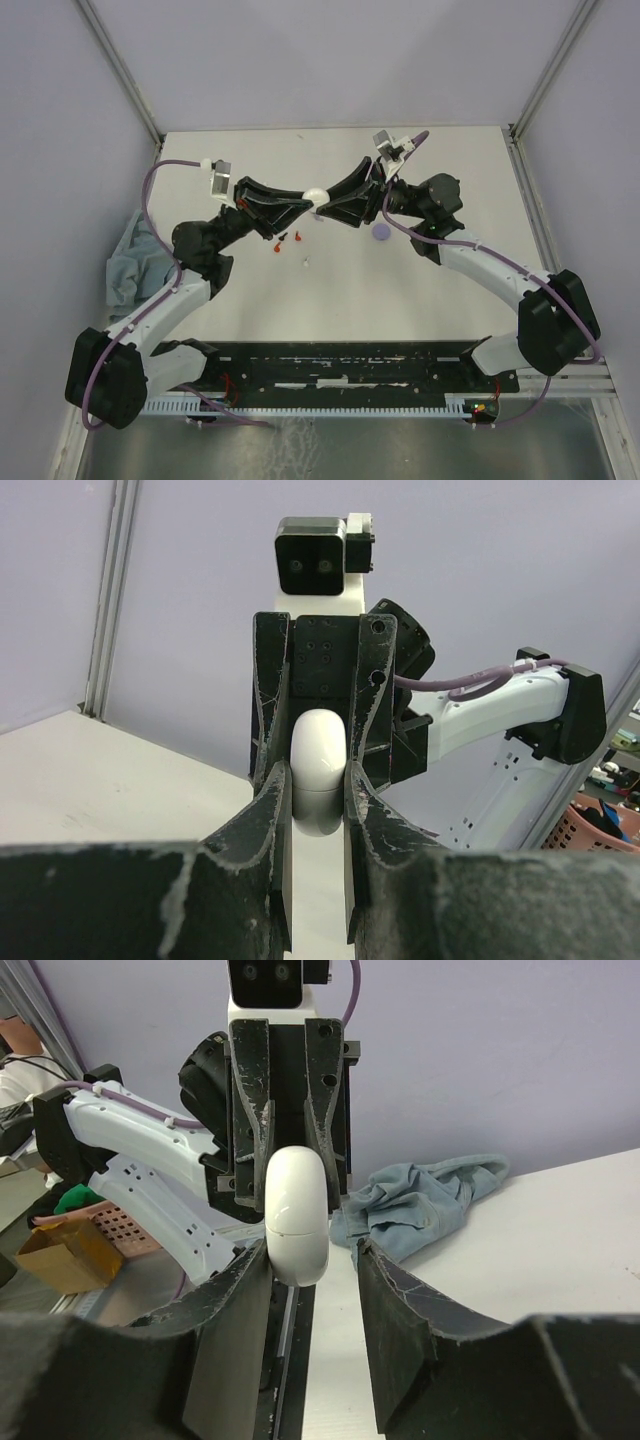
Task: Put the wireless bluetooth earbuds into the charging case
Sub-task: Pick up the charging case at the center of the board, then open the charging case.
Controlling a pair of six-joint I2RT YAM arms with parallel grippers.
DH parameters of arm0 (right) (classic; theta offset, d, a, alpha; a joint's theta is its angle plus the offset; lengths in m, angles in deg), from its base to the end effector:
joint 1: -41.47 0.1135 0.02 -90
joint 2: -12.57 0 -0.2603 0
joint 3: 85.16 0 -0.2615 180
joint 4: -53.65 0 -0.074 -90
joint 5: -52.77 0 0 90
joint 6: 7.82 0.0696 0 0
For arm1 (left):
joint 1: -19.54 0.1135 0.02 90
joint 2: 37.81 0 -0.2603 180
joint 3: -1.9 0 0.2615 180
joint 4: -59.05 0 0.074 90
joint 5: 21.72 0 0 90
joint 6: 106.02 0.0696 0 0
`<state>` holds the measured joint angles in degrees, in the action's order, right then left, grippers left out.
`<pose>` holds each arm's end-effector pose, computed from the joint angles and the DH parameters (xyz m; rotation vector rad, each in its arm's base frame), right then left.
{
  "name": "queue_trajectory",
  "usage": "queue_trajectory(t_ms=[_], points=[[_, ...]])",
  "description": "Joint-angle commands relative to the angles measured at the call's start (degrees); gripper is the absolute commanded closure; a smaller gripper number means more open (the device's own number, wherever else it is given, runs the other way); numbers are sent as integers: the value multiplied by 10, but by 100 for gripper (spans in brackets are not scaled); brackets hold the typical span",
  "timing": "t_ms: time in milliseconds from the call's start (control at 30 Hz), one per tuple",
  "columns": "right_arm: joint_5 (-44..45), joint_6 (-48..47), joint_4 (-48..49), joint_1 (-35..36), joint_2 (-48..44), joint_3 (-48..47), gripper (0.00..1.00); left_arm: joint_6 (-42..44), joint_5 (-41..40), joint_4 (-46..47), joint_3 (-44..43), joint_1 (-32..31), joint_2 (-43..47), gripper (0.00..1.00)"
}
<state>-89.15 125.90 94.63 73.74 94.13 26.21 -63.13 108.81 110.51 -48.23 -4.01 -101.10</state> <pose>0.2581 0.2278 0.3675 -0.8025 1.2207 1.5988 0.2177 -0.1442 0.3651 0.5135 1.0751 -1.4166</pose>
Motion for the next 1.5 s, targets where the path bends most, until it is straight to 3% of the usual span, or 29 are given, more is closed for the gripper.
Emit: queue_trajectory(t_ms=[0,267,400,533,633,733,900,1300,1467], points=[[-4,6,48,3,3,-17,53,-20,-3,42,2,-7,-2,89],[-6,14,62,4,9,-24,52,-18,-4,41,0,-10,-8,89],[-10,13,61,4,10,-24,62,-9,-3,30,-1,-10,-3,87],[-18,-12,29,3,4,-22,77,32,-3,-33,-10,-11,14,66],[-27,-55,-25,3,-12,-23,80,72,-5,-94,-19,-10,33,52],[-35,-109,-96,3,-29,-27,81,101,-8,-146,-33,-8,46,46],[-46,-158,-158,3,-46,-33,82,112,-6,-195,-49,-6,43,43],[-55,-210,-196,3,-61,-36,82,128,63,-222,-61,-5,28,38],[-66,-212,-197,3,-61,-37,82,146,35,-265,-70,-4,29,38]])
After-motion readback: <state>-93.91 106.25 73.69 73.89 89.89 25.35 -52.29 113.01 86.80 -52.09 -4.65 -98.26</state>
